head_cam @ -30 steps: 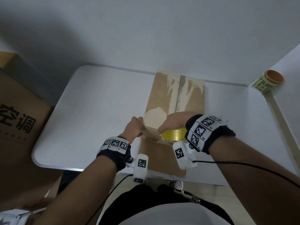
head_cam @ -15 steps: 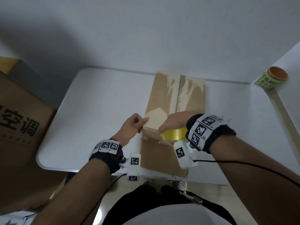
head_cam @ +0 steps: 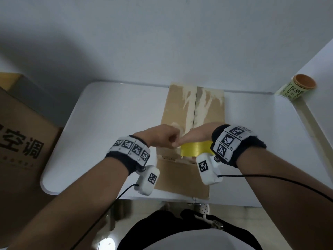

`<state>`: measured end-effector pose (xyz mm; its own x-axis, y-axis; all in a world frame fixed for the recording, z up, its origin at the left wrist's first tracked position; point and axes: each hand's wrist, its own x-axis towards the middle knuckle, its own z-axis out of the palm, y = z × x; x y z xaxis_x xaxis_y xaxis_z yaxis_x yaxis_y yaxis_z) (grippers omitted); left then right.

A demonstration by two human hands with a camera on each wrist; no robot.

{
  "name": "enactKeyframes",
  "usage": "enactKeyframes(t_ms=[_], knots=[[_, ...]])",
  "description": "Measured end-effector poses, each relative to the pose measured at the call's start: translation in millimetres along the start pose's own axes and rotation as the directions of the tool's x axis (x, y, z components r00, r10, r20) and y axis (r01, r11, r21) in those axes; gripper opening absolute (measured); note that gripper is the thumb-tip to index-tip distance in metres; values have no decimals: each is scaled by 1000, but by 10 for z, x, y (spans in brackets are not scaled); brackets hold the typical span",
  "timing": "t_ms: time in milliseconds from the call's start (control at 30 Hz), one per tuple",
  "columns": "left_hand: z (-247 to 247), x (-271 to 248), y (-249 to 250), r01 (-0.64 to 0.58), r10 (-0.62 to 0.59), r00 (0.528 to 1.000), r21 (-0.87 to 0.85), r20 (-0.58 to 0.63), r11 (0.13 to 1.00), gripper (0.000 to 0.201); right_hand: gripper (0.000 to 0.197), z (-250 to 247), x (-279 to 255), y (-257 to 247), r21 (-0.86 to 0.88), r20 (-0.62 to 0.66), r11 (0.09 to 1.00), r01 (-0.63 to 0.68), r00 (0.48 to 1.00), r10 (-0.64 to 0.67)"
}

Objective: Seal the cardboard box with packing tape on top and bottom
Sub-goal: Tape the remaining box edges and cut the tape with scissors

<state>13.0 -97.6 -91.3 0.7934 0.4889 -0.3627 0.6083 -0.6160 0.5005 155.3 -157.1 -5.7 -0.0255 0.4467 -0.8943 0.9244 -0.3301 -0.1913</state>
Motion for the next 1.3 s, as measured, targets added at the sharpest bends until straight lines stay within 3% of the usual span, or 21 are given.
enactKeyframes(t_ms=[67, 100, 200, 267, 300, 400, 467, 633, 833, 1000, 1300], knots=[[-27, 119, 61, 25, -35, 996, 117, 82, 993, 18, 88, -9, -1, 55, 91, 38, 996, 0, 999, -3], [-34, 169, 81, 44, -60, 993, 147, 106, 988, 20, 82, -13, -12, 97, 117, 55, 993, 8, 998, -15], [-40, 249, 207, 83, -135, 977, 290, 165, 953, 29, 39, 2, -103, 205, 167, 167, 986, 18, 985, -46], [0, 299, 287, 86, -164, 974, 418, 154, 904, 35, 31, 38, -122, 246, 165, 208, 986, -4, 978, -31], [19, 319, 327, 92, -176, 974, 466, 139, 880, 38, 37, 52, -137, 261, 128, 194, 992, -18, 981, -7], [42, 354, 415, 165, -261, 958, 524, 115, 836, 44, 81, 56, -114, 315, -77, 37, 997, -27, 999, 30], [39, 381, 495, 219, -306, 948, 524, 83, 823, 38, 89, 66, -131, 355, -165, -82, 986, -14, 997, 1], [44, 411, 661, 221, -347, 931, 586, 111, 779, 23, 82, 182, -222, 584, -222, -183, 974, -45, 983, 3], [-24, 416, 690, 214, -352, 924, 561, 149, 800, 28, 65, 148, -456, 1349, -46, -391, 971, -236, 898, 200], [15, 430, 744, 179, -362, 918, 649, 160, 740, 25, 66, 391, -198, 1615, 57, -394, 953, -299, 870, 297], [29, 453, 758, 180, -381, 912, 685, 153, 706, 27, 56, 465, -3, 1677, 166, -535, 952, -256, 788, 305]])
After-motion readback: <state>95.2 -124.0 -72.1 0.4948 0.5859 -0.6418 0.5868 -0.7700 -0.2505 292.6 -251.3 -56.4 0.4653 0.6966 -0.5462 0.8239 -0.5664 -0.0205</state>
